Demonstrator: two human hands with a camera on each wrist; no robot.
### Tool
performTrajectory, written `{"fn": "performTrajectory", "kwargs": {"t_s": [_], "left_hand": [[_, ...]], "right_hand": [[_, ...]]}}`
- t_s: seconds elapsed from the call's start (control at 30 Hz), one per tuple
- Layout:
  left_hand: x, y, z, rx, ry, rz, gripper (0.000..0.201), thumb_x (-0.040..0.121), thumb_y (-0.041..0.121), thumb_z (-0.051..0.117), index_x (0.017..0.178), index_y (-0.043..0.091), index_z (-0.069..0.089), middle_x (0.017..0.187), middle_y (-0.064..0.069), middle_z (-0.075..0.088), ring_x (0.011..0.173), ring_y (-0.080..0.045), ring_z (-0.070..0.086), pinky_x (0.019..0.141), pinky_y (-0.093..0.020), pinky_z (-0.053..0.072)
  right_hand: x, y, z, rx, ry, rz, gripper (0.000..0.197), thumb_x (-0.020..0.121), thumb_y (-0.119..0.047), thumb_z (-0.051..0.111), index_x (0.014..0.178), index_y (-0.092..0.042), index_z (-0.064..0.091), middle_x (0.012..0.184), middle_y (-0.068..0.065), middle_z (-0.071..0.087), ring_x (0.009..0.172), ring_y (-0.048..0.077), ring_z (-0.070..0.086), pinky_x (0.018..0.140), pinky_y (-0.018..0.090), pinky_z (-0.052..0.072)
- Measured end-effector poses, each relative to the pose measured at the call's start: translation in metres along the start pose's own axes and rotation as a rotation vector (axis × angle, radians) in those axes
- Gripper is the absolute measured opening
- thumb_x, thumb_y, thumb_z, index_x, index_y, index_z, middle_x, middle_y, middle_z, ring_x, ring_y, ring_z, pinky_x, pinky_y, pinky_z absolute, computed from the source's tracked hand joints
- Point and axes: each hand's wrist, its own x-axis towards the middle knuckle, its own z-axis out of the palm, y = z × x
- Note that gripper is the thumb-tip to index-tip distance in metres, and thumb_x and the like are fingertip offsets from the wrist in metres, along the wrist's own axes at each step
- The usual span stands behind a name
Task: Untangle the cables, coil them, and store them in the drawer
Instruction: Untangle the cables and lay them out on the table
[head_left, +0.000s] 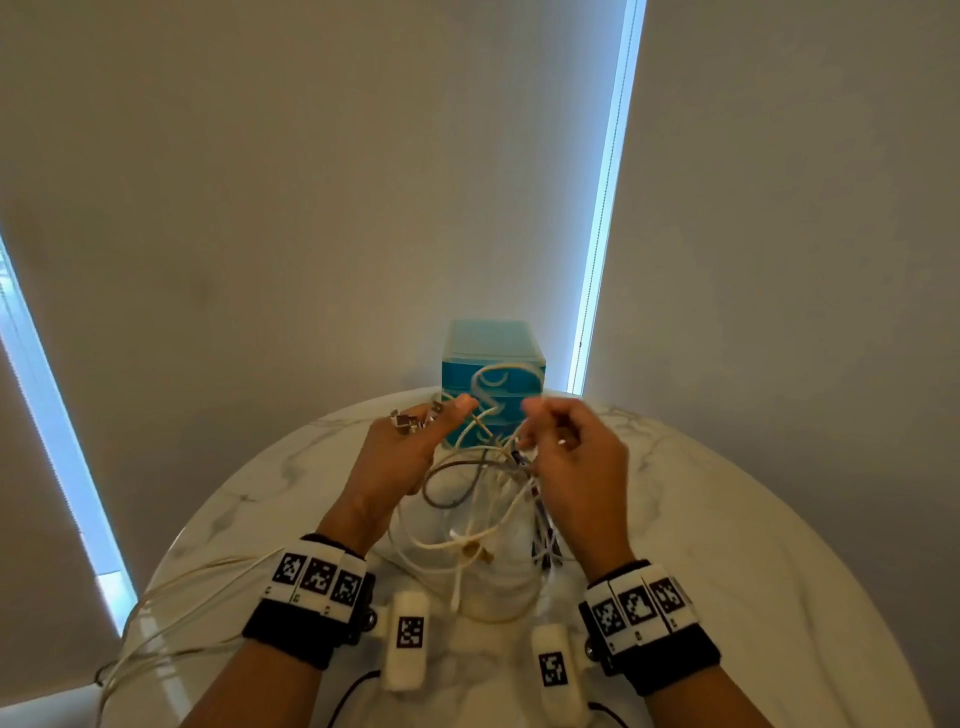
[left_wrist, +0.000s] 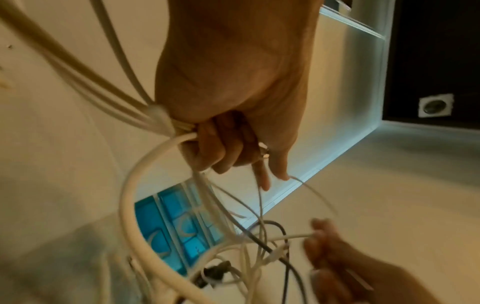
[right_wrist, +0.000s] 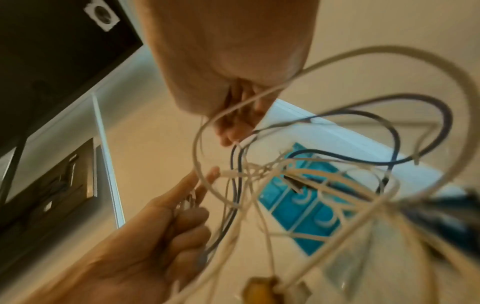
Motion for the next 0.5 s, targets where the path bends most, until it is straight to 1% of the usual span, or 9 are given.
{"fn": "performTrajectory", "kwargs": {"t_s": [0.03,0.07,0.13,0.2,0.27,0.33,0.37,0.43,0.5], "left_hand": [[0.001,-0.001,-0.001,0.115,-0.021,-0.037,0.045,0.09,0.069,0.071,0.09,0.026,0.084,0.047,0.011,0.047,0.044,-0.006,0.041,0.046,-0.025,0.033],[0.0,-0.004,0.0,0.238,-0.071,-0.088,0.043,0.089,0.069,0.072,0.082,0.027,0.08,0.046,0.013,0.052,0.045,-0.003,0.046,0.046,-0.023,0.035],[0.0,-0.012,0.001,0.413,-0.208,-0.174,0.041,0.088,0.068,0.076,0.073,0.029,0.075,0.053,0.015,0.063,0.058,-0.003,0.057,0.051,-0.022,0.044],[0.001,-0.016,-0.001,0.446,-0.246,-0.203,0.037,0.085,0.064,0.08,0.072,0.029,0.077,0.061,0.014,0.069,0.065,-0.003,0.062,0.058,-0.024,0.049],[0.003,-0.016,-0.005,0.429,-0.246,-0.158,0.026,0.088,0.05,0.084,0.075,0.027,0.079,0.065,0.014,0.073,0.062,0.001,0.063,0.063,-0.026,0.051],[0.007,-0.015,-0.008,0.4,-0.249,-0.066,0.011,0.089,0.032,0.085,0.079,0.027,0.083,0.075,0.014,0.078,0.069,0.004,0.068,0.077,-0.028,0.054],[0.006,-0.013,-0.009,0.37,-0.244,-0.014,0.003,0.087,0.028,0.087,0.086,0.028,0.084,0.081,0.015,0.08,0.075,0.005,0.071,0.081,-0.025,0.054],[0.003,-0.008,-0.004,0.294,-0.231,0.077,0.016,0.085,0.028,0.09,0.1,0.029,0.085,0.091,0.018,0.081,0.084,0.007,0.073,0.079,-0.012,0.052],[-0.001,-0.003,0.003,0.209,-0.257,0.098,0.027,0.082,0.032,0.093,0.108,0.029,0.083,0.1,0.016,0.082,0.092,0.002,0.075,0.078,-0.009,0.054]], "right_hand": [[0.004,-0.004,-0.004,0.103,0.083,0.003,0.012,0.105,-0.026,0.068,0.099,-0.017,0.074,0.083,0.001,0.078,0.076,0.015,0.076,0.067,0.027,0.063],[0.006,-0.008,-0.006,0.177,0.109,0.022,0.012,0.105,-0.023,0.067,0.1,-0.015,0.074,0.084,0.004,0.078,0.077,0.019,0.077,0.066,0.026,0.062],[0.008,-0.009,-0.009,0.231,0.135,0.055,0.012,0.106,-0.02,0.065,0.102,-0.013,0.074,0.084,0.005,0.079,0.078,0.021,0.077,0.066,0.025,0.059],[0.009,-0.005,-0.014,0.251,0.24,0.077,0.013,0.107,-0.02,0.063,0.106,-0.014,0.075,0.085,0.003,0.079,0.079,0.021,0.077,0.067,0.028,0.059],[0.013,-0.001,-0.02,0.263,0.292,0.104,0.015,0.108,-0.023,0.062,0.108,-0.015,0.074,0.086,0.002,0.079,0.08,0.021,0.078,0.067,0.03,0.058],[0.016,-0.001,-0.022,0.258,0.261,0.132,0.016,0.108,-0.024,0.062,0.109,-0.013,0.073,0.087,0.002,0.08,0.082,0.021,0.079,0.066,0.028,0.058],[0.015,-0.001,-0.022,0.25,0.235,0.139,0.018,0.108,-0.025,0.061,0.109,-0.012,0.073,0.088,0.003,0.08,0.084,0.021,0.08,0.066,0.027,0.059],[0.013,-0.004,-0.018,0.251,0.12,0.134,0.021,0.108,-0.027,0.06,0.111,-0.01,0.073,0.092,0.004,0.081,0.087,0.022,0.08,0.069,0.029,0.061],[0.01,-0.011,-0.013,0.268,-0.018,0.126,0.023,0.108,-0.026,0.061,0.113,-0.008,0.074,0.094,0.007,0.082,0.088,0.023,0.081,0.07,0.032,0.062]]}}
